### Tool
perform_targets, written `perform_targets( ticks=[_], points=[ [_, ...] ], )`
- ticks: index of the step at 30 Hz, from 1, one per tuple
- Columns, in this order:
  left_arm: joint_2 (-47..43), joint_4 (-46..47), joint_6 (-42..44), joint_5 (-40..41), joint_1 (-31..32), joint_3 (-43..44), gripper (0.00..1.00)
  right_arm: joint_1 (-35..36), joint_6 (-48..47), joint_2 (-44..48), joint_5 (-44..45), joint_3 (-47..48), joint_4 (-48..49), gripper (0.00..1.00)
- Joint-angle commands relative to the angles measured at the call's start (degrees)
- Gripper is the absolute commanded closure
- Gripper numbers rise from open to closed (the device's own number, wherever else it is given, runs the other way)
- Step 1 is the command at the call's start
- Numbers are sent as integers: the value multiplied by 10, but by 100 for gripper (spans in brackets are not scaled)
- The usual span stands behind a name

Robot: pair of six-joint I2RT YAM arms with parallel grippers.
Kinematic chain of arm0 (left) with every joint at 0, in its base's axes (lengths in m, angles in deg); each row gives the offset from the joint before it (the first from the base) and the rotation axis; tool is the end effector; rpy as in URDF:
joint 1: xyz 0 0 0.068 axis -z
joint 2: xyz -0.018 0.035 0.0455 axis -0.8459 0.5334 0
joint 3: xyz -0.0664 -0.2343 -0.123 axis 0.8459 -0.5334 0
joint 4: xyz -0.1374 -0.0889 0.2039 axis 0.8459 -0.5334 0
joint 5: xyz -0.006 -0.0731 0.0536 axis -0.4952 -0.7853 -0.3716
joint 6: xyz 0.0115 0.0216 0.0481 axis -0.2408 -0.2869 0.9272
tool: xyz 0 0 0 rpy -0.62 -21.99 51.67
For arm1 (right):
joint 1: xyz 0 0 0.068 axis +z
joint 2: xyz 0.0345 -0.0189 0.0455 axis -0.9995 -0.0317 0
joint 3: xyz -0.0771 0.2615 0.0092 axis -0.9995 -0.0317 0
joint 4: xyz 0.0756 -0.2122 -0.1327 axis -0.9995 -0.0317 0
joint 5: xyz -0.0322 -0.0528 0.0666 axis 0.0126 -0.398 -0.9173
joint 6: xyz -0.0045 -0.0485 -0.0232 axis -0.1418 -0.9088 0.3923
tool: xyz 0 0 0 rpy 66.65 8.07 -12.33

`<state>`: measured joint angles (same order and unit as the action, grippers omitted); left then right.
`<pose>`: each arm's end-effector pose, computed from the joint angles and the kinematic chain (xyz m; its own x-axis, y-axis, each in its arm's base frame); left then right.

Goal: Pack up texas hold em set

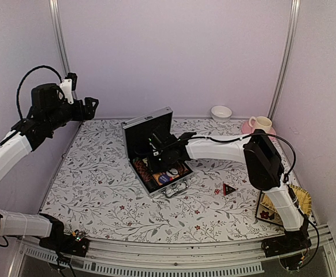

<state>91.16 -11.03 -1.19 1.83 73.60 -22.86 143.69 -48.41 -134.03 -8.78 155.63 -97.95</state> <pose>0.2461 -0.0668 0.3770 -0.2419 -0.0549 -0.9687 0.1671 0.9811 -0.0973 0.2974 0.4319 0.1649 -0.7879 -0.3020 -0.5367 -0.5022 0.8195 0.2760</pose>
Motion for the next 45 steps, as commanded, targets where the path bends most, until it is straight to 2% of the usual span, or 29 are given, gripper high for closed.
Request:
perform_targets(
  ticks=[1, 8, 13, 26, 36, 45],
  points=[
    [0, -2, 3, -4, -5, 7, 3, -4, 3, -12, 20, 10, 2, 67],
    [-1, -2, 3, -3, -5, 6, 3, -5, 2, -14, 10, 12, 6, 73],
    [-1, -2, 3, -3, -5, 6, 3, -5, 1, -18, 5, 12, 9, 74],
    [-1, -2, 3, -2, -5, 6, 3, -6, 3, -34, -9, 21, 7, 74],
    [0, -1, 3, -2, -5, 6, 3, -8, 18, -29, 62, 21, -28, 74],
    [0, -2, 4, -2, -5, 6, 3, -10, 9, -31, 30, 25, -18, 72]
  ],
)
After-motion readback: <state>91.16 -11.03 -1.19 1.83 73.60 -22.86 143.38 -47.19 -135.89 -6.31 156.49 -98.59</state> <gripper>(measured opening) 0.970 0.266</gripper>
